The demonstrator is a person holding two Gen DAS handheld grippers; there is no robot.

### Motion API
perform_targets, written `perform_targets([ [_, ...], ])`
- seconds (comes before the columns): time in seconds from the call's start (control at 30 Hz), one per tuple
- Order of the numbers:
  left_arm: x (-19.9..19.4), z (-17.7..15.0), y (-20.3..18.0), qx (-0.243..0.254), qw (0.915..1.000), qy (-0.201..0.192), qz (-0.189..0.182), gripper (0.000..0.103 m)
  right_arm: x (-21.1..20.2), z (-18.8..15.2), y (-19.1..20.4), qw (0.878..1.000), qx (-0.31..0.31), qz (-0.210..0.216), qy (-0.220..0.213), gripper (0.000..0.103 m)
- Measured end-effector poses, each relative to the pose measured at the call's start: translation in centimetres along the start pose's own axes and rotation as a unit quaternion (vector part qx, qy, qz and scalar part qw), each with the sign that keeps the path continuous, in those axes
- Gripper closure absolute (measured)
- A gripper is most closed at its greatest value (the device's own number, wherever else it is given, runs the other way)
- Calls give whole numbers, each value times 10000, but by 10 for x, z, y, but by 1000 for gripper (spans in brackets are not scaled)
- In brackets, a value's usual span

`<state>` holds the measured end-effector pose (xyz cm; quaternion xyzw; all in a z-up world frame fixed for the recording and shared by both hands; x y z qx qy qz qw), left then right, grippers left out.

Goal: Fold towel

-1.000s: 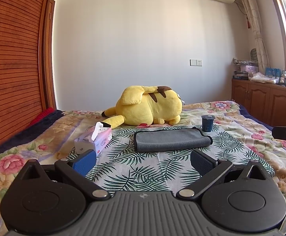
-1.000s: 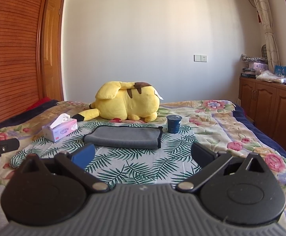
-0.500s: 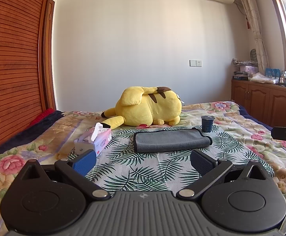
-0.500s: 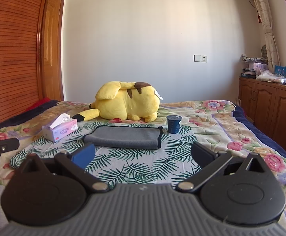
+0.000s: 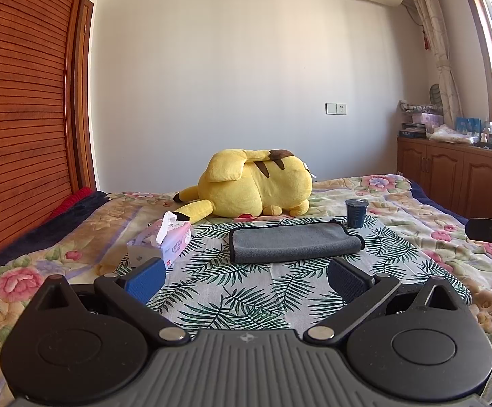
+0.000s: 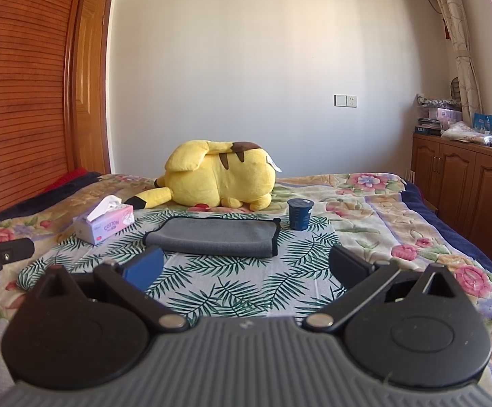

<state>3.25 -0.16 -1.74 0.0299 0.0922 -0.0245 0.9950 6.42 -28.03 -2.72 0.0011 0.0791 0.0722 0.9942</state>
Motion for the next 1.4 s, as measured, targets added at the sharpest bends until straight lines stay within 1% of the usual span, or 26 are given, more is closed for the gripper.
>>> perform_targets([
  [1.4, -2, -2, -4, 32, 10000, 27, -22, 16, 0, 0, 2, 10000, -10, 5, 7, 0],
])
Point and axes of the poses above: each gripper's, at about its wrist camera, not at the fingertips, and x roughly the way its jaws point, y to its left, z to its top, the point moved 5 cm from there along x, roughly the way its jaws point, and after that the axes turned 5 degrees about -y, right-handed, at the moved point
